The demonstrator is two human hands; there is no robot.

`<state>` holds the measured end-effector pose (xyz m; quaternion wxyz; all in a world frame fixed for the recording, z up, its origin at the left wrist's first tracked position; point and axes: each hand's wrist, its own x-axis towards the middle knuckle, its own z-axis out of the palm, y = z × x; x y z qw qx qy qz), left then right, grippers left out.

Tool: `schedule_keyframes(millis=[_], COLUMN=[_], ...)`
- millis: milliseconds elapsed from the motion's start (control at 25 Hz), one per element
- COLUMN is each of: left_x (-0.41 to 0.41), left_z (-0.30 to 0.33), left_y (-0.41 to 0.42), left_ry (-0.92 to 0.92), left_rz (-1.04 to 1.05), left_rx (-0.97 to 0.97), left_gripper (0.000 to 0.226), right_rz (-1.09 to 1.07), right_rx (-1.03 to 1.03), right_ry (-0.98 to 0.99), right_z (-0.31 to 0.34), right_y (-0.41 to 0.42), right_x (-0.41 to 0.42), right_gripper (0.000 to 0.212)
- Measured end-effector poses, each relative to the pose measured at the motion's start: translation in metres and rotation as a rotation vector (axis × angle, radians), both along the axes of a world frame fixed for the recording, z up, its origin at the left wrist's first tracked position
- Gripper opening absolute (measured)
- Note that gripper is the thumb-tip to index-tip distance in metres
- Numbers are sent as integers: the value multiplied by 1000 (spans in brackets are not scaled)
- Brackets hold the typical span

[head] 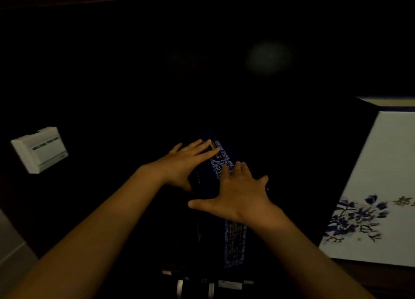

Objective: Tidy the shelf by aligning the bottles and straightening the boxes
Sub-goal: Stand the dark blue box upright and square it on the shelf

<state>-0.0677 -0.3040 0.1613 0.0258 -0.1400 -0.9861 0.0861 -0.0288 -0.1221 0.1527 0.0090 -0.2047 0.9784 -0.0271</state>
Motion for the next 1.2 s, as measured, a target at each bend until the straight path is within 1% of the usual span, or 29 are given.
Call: schedule_keyframes(millis=[80,160,280,360,440,520,600,680,760,840,880,960,1040,1120,1200], left_x=[-8,-7,1,13,32,51,61,63,60,60,62,63,61,57,55], left_z=[-11,-17,-18,-21,-28,-37,-43,-44,-42,-44,-47,-51,-51,-45,-40], left_y=[2,-1,1,10,21,31,40,42,39,28,19,-9,-43,-66,-72], left_ry=[-30,-29,34,110,227,430,561,618,625,613,604,558,461,363,308], left_rz=[-50,-87,-103,-96,-87,-80,-54,-67,-144,-163,-105,128,347,437,426], left_rx=[75,170,210,238,261,167,93,131,192,189,165,136,178,230,283], left_gripper=[125,119,112,108,104,100,92,79,67,67,73,95,108,112,111], right_rz=[10,80,224,316,425,526,573,571,527,451,406,298,191,136,134], right_rx=[-52,-127,-206,-211,-184,-151,-124,-99,-130,-205,-232,-250,-236,-228,-260], right_ry=[119,223,293,258,161,47,-45,-101,-125,-106,-55,106,259,372,398], right_z=[-12,-18,-19,-14,-6,3,12,19,20,11,3,-17,-32,-39,-42], right_y=[-2,3,21,44,66,80,90,102,116,121,120,112,101,89,81], right_x=[-2,-7,-16,-25,-35,-43,-51,-59,-64,-59,-54,-40,-28,-19,-13], right_gripper=[111,102,96,96,97,98,93,84,76,73,74,78,83,79,73])
